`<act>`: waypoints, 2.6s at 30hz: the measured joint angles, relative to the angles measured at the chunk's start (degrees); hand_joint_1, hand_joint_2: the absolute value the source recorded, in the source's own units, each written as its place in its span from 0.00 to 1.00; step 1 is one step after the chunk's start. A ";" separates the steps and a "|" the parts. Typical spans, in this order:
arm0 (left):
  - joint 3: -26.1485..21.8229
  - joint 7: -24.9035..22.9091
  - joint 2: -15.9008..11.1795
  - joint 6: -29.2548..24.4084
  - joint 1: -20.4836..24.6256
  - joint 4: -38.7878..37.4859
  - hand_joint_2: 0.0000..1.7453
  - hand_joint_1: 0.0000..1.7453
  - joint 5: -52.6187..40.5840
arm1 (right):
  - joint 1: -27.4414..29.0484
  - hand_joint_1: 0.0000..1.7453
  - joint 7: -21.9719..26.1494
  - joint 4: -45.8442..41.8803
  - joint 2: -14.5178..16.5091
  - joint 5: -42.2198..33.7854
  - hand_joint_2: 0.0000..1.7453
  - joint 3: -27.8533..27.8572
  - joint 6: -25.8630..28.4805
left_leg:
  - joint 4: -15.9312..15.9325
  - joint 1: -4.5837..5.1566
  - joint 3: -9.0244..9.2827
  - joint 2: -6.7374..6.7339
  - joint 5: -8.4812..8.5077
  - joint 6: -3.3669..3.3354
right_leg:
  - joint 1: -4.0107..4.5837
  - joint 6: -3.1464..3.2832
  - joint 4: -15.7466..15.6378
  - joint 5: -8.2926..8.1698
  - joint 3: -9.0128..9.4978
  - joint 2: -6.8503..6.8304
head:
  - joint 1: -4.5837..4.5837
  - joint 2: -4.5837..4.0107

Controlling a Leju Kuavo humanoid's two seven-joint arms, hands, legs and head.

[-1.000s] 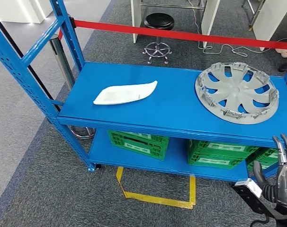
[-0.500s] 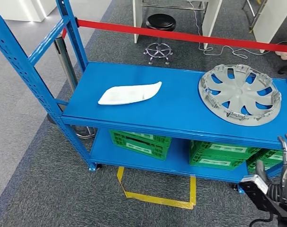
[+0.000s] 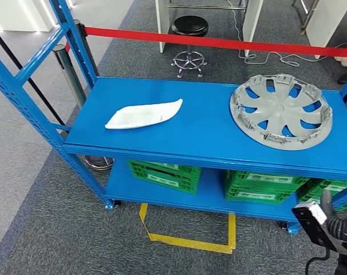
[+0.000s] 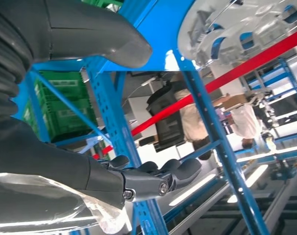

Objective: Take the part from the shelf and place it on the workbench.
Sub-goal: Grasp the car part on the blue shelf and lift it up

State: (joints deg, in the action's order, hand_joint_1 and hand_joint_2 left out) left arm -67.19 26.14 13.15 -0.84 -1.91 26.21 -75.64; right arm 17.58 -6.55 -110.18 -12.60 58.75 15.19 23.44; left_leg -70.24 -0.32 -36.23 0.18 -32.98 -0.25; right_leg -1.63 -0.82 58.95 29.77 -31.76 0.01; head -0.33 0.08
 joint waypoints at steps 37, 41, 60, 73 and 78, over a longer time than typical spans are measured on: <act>-2.39 2.25 -0.97 0.64 1.02 -2.61 0.00 0.00 -3.37 | -0.57 0.00 0.43 0.52 1.12 -3.72 0.00 -0.12 -3.09 | 11.39 0.21 3.88 0.05 4.11 -0.87 | 0.01 -2.07 -0.69 -0.02 0.09 -0.13 | 0.00 0.00; -2.89 2.33 -1.21 0.52 1.19 -3.05 0.00 0.00 -3.59 | -0.58 0.00 0.43 0.63 1.00 -4.01 0.00 -0.63 -3.14 | 12.06 0.15 4.32 -0.03 4.21 -2.26 | 0.01 -2.46 8.32 4.62 -4.66 -0.09 | 0.36 -0.01; -3.54 2.58 -1.90 0.47 1.07 -4.42 0.00 0.00 -4.24 | -0.19 0.00 0.40 0.96 0.68 -3.92 0.00 -1.35 -3.26 | -3.20 0.07 -3.56 -0.02 0.38 0.75 | -0.03 0.23 -0.94 2.67 3.64 0.10 | -0.28 0.00; -4.46 2.60 -2.03 0.48 1.15 -4.57 0.00 0.00 -5.10 | -0.70 0.00 -0.43 1.39 0.33 -3.98 0.00 -0.25 -3.80 | 12.19 0.20 5.02 0.18 4.11 -2.71 | 0.29 -2.18 11.73 8.33 -3.31 0.15 | 0.09 0.00; -4.55 2.34 -2.01 -0.70 1.24 -4.80 0.00 0.00 -5.31 | -0.57 0.00 -0.43 2.13 0.18 -4.59 0.00 1.49 -4.57 | 12.09 0.37 9.23 0.49 0.77 -2.51 | 0.52 -1.64 4.37 0.92 -6.90 0.06 | 0.22 0.00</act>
State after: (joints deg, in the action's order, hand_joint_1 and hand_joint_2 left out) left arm -71.75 28.49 11.15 -1.54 -0.66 21.41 -80.95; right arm 17.02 -6.97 -108.04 -12.41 54.16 16.68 18.87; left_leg -58.15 0.05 -27.00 0.67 -32.20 -2.76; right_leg -1.11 -2.46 63.32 30.69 -38.67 0.07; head -0.11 0.09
